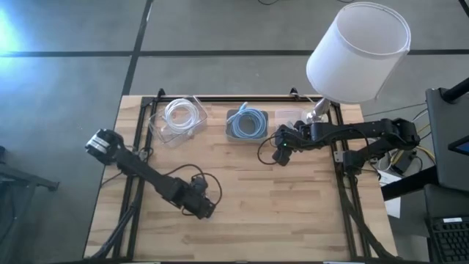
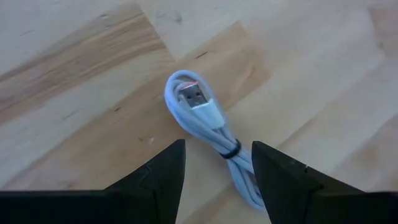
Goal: Pick & Place USB Port
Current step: Put the small purple charger cable into the right transparent bin
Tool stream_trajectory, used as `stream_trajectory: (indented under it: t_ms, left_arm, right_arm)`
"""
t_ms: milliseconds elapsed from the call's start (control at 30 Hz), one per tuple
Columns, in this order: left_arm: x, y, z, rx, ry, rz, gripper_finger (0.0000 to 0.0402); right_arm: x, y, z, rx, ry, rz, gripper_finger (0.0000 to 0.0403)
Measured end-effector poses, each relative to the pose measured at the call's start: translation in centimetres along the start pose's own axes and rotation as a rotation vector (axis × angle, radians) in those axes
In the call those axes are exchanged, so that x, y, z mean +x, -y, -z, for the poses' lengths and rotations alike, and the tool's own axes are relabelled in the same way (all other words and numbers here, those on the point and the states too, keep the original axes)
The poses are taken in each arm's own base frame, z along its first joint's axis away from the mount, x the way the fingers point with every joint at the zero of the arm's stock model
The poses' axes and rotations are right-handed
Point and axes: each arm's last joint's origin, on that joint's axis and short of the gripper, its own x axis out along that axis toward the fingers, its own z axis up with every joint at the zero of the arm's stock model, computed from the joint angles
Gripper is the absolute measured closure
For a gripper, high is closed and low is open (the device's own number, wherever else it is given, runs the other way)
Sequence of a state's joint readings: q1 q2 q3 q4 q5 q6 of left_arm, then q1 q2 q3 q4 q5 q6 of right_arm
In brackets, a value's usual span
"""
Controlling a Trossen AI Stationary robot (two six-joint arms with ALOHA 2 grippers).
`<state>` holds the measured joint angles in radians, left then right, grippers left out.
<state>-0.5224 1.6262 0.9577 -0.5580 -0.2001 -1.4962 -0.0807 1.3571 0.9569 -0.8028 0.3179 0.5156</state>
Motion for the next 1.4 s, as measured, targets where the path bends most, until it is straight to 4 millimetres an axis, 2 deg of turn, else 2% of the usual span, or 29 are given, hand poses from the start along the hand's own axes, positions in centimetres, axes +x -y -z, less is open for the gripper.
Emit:
stream_trajectory:
  t_ms: [267,567,733,867,1000,1200,1400]
  left_arm:
    - [1.2,-0.2,-0.2,-0.01,0.004,-0.044,0.0213]
    - [2.7,-0.7,-1.4,-0.005,-0.001,-0.094,0.0219]
    - [2.5,-0.9,-2.1,0.043,-0.004,-0.095,0.0268]
    - [2.1,-1.0,-3.2,0.093,0.093,-0.095,0.0328]
    - [1.7,-0.5,-4.6,0.179,0.135,-0.074,0.037]
    - [1.1,0.7,-7.8,0.351,0.224,-0.012,0.0368]
    - [0.1,2.0,-12.1,0.551,0.304,0.126,0.0352]
  right_arm:
    - [0.0,0.0,0.0,0.001,0.001,-0.002,0.025]
    - [0.0,-0.1,-0.1,0.005,0.011,-0.012,0.0255]
    - [0.0,-0.3,-0.4,0.009,0.041,-0.029,0.0258]
    - [0.0,-0.6,-0.6,-0.045,0.058,-0.076,0.0269]
    - [-0.2,-1.4,-0.6,-0.077,0.067,-0.17,0.0283]
    - [-1.3,-3.0,0.0,-0.153,0.118,-0.237,0.0301]
    - [-3.2,-4.5,1.1,-0.214,0.17,-0.315,0.0307]
